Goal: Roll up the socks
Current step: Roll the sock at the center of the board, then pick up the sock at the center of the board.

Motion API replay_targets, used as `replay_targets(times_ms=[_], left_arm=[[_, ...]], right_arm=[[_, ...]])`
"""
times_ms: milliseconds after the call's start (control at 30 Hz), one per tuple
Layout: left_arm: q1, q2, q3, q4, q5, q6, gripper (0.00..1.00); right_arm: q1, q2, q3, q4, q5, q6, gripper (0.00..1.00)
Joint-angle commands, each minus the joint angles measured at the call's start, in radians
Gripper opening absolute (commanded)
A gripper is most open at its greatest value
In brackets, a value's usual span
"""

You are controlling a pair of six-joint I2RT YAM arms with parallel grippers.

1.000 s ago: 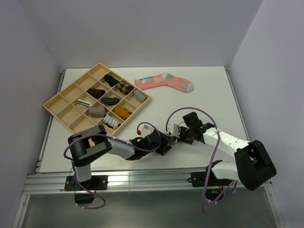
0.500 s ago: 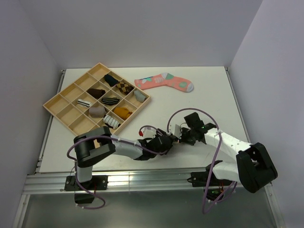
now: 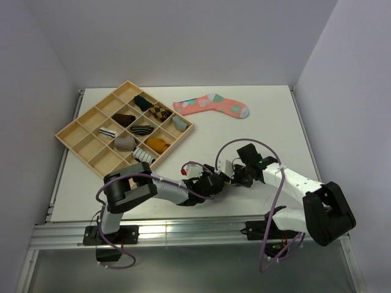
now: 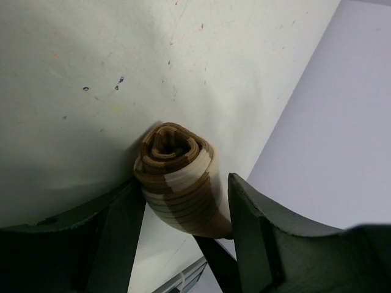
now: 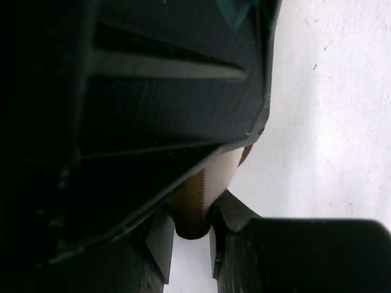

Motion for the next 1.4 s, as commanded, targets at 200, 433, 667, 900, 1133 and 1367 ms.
replay_targets(times_ms=[200, 433, 667, 900, 1133, 1367], left_arm=[[-0.03, 0.124, 0.023, -0.048, 0.121, -0.344, 0.46], [-0.03, 0.16, -0.028, 0.094, 0.135, -0.303, 0.16], [-0.012, 0.16, -0.035, 0.092, 0.148, -0.2, 0.0], [0.01, 0.158, 0.005, 0.002, 0.184, -0.114, 0.0], [0.034, 0.131, -0.058, 0.041, 0.207, -0.039, 0.0], [0.086, 0.091, -0.121, 0.101, 0.242, 0.149, 0.0]], right_arm=[[0.019, 0.045, 0.019, 0.001, -0.067, 0.016, 0.0], [0.017, 0.046, 0.028, -0.01, -0.09, 0.032, 0.0], [0.016, -0.023, 0.063, -0.062, -0.113, 0.072, 0.35], [0.013, -0.127, 0.134, -0.146, -0.092, 0.14, 0.5], [-0.033, -0.231, 0.21, -0.272, -0.08, 0.209, 0.83], [-0.108, -0.305, 0.273, -0.32, 0.0, 0.298, 0.84]])
